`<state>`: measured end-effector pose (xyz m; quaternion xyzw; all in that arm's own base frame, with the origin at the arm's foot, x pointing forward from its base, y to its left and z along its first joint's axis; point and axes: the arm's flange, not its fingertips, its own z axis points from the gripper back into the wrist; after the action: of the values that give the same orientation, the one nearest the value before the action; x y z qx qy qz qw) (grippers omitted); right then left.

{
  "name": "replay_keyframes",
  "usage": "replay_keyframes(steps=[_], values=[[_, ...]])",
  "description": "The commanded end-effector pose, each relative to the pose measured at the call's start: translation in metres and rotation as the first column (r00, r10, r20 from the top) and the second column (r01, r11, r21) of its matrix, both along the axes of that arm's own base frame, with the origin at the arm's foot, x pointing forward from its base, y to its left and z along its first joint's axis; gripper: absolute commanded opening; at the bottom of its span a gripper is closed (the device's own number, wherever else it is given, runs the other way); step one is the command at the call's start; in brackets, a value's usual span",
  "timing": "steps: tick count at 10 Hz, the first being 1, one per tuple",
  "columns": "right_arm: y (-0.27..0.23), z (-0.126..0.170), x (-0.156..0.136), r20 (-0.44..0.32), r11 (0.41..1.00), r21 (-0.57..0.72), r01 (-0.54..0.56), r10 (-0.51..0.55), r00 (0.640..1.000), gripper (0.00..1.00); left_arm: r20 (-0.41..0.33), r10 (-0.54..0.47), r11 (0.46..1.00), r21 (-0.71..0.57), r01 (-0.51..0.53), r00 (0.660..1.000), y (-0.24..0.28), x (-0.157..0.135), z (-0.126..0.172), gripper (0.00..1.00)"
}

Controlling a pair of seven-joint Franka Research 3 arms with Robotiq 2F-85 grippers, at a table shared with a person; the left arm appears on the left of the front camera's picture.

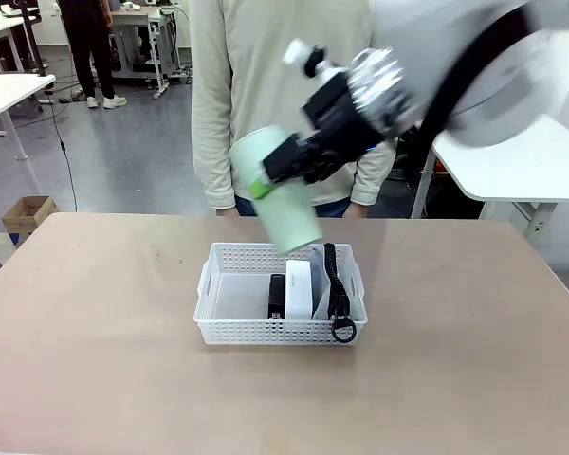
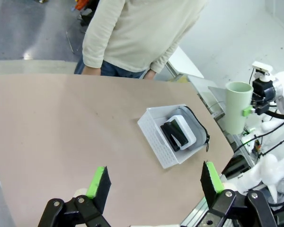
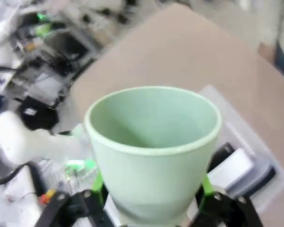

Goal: Efficiently arrange items inside the basket to fit them all.
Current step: Pick up the Reusable plastic cup and place it inside the Organizing basket.

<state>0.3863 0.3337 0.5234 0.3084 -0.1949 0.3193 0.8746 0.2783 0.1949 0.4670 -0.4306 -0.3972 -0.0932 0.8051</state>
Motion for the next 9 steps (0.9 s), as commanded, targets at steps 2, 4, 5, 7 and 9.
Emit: replay_keyframes(steps=[2, 4, 5, 7, 9], values=[[0.07, -0.058, 0.043, -0.261, 0.921, -0.254, 0.297, -0.361, 0.895, 0.86, 0.013, -0.001, 1.0, -0.01, 0.001, 1.0, 0.0, -0.002, 0.001, 1.0], [0.093, -0.096, 0.051, -0.305, 0.832, -0.374, 0.41, -0.528, 0.793, 0.86, 0.013, -0.001, 1.0, -0.01, 0.001, 1.0, 0.0, -0.002, 0.001, 1.0], [0.095, -0.104, 0.054, -0.339, 0.815, -0.374, 0.442, -0.564, 0.753, 0.86, 0.013, -0.001, 1.0, -0.01, 0.001, 1.0, 0.0, -0.002, 0.001, 1.0], [0.079, -0.079, 0.056, -0.408, 0.884, -0.202, 0.422, -0.468, 0.784, 0.86, 0.013, -0.001, 1.0, -0.01, 0.001, 1.0, 0.0, -0.002, 0.001, 1.0], [0.047, -0.127, 0.04, -0.312, 0.812, -0.375, 0.447, -0.565, 0.764, 0.86, 0.013, -0.001, 1.0, -0.01, 0.001, 1.0, 0.0, -0.002, 0.001, 1.0]])
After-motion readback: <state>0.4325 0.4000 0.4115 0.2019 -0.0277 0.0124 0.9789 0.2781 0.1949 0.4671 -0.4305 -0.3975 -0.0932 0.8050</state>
